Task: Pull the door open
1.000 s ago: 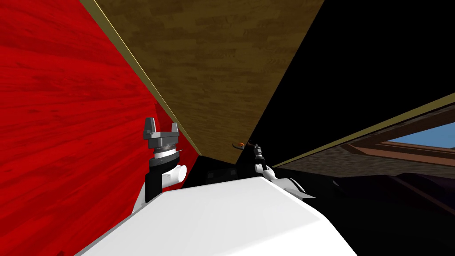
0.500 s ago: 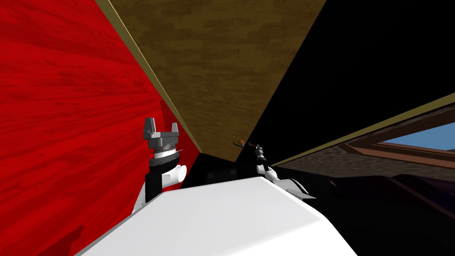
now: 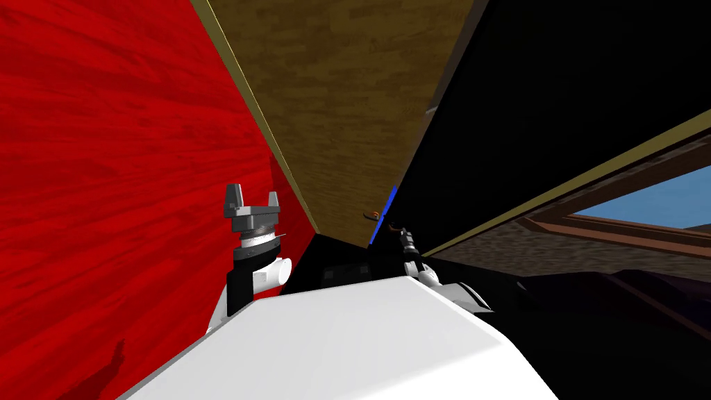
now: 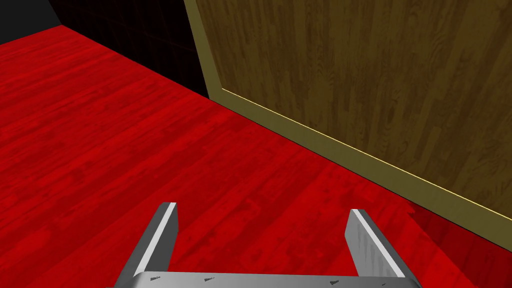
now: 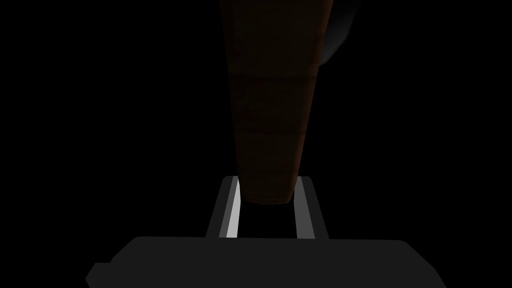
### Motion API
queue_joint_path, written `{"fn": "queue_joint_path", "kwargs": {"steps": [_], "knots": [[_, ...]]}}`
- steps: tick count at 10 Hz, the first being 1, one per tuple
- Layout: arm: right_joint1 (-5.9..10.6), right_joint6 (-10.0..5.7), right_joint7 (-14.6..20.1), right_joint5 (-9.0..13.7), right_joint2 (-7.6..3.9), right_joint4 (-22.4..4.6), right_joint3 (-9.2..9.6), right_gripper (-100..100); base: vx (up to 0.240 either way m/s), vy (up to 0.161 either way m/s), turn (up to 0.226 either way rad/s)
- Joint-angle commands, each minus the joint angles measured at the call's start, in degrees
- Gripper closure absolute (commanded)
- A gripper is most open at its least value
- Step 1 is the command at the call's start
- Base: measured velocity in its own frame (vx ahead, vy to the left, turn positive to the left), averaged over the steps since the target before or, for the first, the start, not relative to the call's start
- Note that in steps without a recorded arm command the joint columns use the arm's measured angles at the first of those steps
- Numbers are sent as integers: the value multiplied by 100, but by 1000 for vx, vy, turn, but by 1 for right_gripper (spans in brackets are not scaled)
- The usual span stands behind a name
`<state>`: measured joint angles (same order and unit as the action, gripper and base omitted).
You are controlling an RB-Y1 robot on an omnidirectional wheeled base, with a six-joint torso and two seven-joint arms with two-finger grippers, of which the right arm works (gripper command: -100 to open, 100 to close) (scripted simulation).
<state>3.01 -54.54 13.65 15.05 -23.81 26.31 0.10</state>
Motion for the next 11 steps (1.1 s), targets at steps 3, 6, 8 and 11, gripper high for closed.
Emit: {"fn": "queue_joint_path", "kwargs": {"steps": [3,6,8,11], "knots": [[-7,-138,217,-183,62,153,304,100,-162,-68,135],[-153,-191,279,-181,-43,234,329,100,-65,-32,41],[-223,-297,365,-222,-90,264,427,100,-161,-38,123],[-333,-463,501,-286,-163,310,582,100,-172,-28,102]]}}
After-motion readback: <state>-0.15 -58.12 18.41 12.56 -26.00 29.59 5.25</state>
